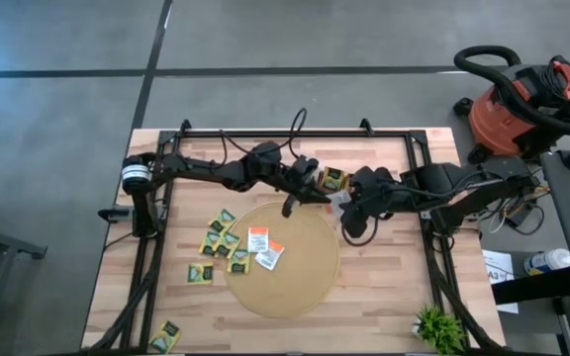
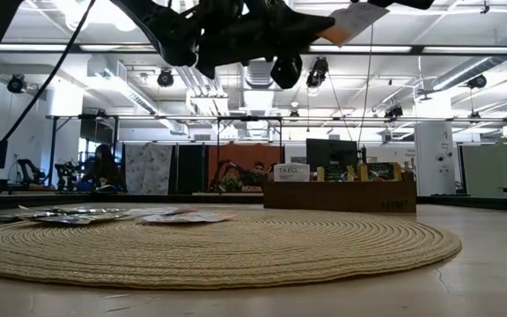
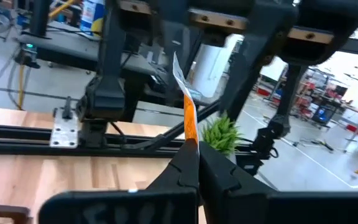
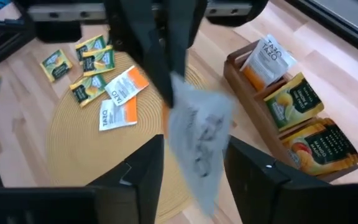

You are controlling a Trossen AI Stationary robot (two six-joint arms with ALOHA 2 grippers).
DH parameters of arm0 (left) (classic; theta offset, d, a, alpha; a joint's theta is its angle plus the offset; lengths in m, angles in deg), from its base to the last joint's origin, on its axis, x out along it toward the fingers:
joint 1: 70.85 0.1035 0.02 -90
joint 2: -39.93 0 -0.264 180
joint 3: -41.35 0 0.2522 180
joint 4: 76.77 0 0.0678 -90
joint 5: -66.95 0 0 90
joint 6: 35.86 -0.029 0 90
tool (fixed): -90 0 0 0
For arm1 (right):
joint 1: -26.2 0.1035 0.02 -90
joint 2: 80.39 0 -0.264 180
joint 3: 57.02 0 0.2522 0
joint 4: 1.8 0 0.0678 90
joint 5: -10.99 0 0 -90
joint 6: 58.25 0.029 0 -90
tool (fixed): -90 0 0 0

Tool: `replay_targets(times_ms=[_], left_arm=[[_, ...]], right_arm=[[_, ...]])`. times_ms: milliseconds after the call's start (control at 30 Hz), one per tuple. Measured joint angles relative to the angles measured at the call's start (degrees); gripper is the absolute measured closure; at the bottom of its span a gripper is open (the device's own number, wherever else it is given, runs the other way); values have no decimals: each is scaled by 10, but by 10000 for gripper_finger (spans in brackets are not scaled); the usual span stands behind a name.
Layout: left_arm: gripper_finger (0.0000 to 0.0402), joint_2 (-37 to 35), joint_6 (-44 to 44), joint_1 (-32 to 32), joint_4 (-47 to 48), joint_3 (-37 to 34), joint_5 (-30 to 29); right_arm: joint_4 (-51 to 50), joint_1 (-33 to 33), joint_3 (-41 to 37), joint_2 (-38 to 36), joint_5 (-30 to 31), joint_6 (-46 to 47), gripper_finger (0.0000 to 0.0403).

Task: Pick & Place Tea
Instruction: Put the orange tea bag into the left section of the wooden organizer

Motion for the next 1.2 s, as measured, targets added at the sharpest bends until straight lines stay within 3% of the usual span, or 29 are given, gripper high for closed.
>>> replay_targets(times_ms=[433,600,933,1067,1200], left_arm=[[401,0,-11,3,0,0,-11],[384,0,-8,-2,8,0,-57],[246,-8,-20,1,171,-3,-110],[235,-58,-23,7,179,-59,-109],[234,-141,-25,23,163,-158,-114]], right_arm=[[-5,-11,0,0,-3,-25,386],[-9,-19,0,0,-4,-26,393],[-64,-50,-1,1,-38,-51,394],[-73,-97,-1,15,-90,-120,394],[-70,-164,-1,44,-139,-216,394]])
